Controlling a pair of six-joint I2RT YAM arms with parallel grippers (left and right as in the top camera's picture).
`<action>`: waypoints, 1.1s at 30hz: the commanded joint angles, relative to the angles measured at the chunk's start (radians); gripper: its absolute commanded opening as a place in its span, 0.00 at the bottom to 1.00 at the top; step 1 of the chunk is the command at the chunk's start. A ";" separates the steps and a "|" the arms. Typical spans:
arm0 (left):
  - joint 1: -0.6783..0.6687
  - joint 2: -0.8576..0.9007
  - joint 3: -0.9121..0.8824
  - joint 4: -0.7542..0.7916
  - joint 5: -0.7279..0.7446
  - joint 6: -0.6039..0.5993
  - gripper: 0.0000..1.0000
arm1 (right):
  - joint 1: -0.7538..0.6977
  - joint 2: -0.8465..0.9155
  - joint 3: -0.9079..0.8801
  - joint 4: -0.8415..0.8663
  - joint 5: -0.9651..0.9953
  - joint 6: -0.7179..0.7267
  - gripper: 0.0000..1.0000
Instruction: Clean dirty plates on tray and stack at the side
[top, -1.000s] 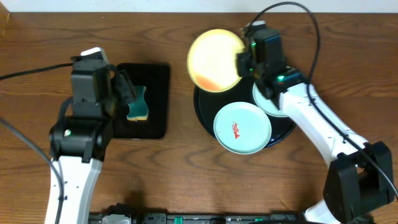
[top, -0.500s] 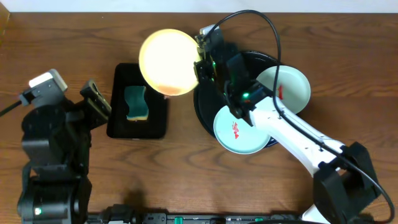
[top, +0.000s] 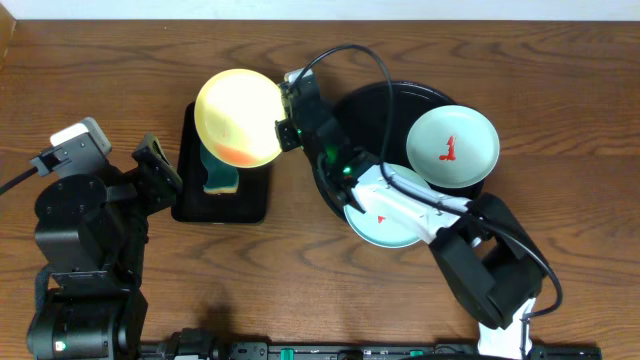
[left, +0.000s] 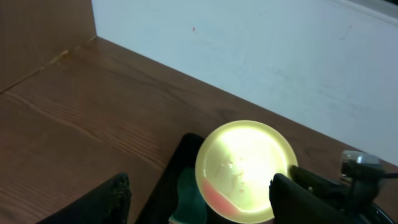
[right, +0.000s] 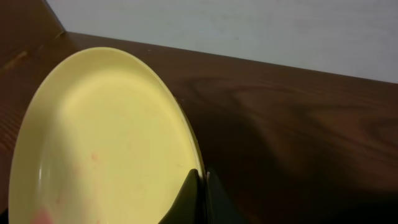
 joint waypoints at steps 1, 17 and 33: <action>0.004 -0.002 -0.003 -0.002 0.015 0.006 0.72 | 0.043 0.029 0.015 0.050 0.130 -0.018 0.01; 0.004 -0.002 -0.003 -0.002 0.014 0.006 0.72 | 0.155 0.032 0.015 0.277 0.360 -0.579 0.01; 0.004 -0.002 -0.003 -0.003 0.014 0.006 0.72 | 0.189 0.032 0.015 0.299 0.381 -0.798 0.01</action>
